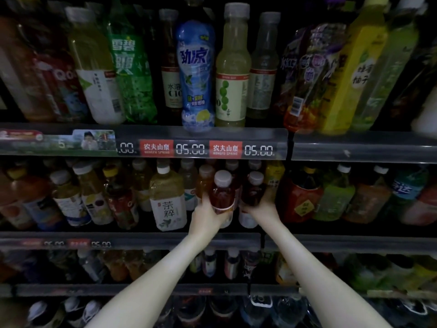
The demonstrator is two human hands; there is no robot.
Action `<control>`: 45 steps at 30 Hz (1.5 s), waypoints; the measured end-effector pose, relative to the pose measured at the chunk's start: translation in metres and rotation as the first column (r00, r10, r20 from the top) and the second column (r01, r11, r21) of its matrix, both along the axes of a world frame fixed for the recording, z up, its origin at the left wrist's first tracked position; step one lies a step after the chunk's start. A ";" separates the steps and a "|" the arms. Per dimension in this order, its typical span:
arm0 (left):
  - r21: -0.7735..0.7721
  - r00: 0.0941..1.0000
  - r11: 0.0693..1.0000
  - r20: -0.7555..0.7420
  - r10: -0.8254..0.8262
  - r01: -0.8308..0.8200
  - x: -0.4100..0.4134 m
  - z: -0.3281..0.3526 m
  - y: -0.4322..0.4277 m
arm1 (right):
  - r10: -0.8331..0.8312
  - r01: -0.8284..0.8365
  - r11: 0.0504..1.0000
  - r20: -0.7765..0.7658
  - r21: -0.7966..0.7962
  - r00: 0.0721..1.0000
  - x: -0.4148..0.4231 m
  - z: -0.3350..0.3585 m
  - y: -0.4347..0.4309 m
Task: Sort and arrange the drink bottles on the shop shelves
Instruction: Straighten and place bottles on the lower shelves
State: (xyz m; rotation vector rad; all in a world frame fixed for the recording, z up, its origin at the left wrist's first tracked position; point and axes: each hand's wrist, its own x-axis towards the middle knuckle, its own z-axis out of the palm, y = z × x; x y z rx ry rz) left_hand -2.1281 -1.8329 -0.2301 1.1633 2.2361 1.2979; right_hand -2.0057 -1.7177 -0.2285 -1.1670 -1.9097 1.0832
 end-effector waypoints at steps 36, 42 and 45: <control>-0.187 0.824 0.975 -0.567 -0.006 -0.122 -0.103 0.030 -0.057 | 0.137 -0.292 0.818 0.325 0.496 0.936 -0.098 -0.009 -0.072; -0.194 0.807 0.977 -0.589 -0.047 -0.084 -0.108 0.032 -0.075 | 0.001 -0.231 0.888 0.500 0.397 0.866 -0.125 -0.002 -0.058; -0.199 0.794 0.979 -0.601 -0.092 -0.036 -0.110 0.027 -0.082 | 0.017 -0.198 0.918 0.464 0.344 0.886 -0.124 0.009 -0.060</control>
